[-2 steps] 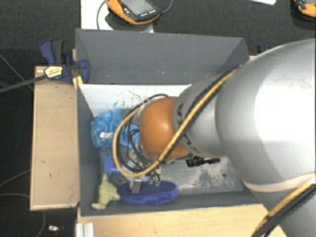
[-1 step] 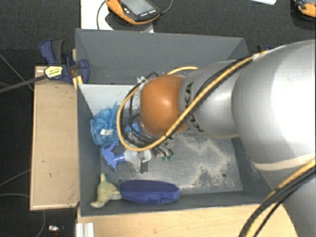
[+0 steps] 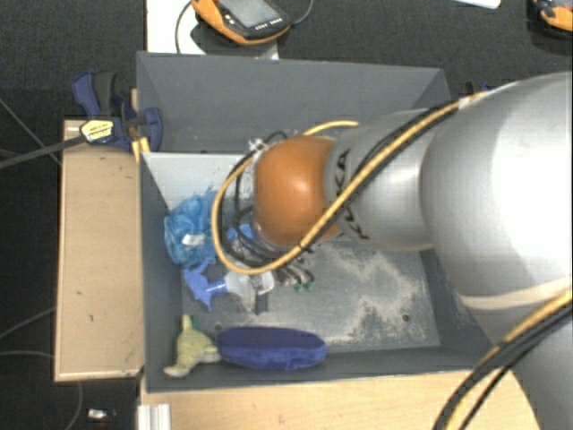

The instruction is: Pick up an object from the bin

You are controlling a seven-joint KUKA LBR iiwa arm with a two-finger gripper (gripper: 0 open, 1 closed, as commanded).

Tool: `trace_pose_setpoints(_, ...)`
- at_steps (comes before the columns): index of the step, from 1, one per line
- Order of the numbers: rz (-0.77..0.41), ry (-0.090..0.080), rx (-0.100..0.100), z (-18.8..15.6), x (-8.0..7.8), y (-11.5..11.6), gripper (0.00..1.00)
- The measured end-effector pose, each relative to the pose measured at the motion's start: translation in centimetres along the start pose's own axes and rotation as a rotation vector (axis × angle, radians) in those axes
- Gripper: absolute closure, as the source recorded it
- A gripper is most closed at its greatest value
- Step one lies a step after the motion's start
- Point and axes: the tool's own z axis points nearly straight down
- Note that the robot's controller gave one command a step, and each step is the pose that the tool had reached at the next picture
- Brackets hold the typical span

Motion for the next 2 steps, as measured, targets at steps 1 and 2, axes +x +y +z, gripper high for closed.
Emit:
trace_pose_setpoints(1, 0.001, 0.012, 0.000, -1.2, 0.3, 0.0, 1.00)
trace_pose_setpoints(2, 0.004, 0.004, 0.000, -5.1, 0.0, 0.0, 1.00)
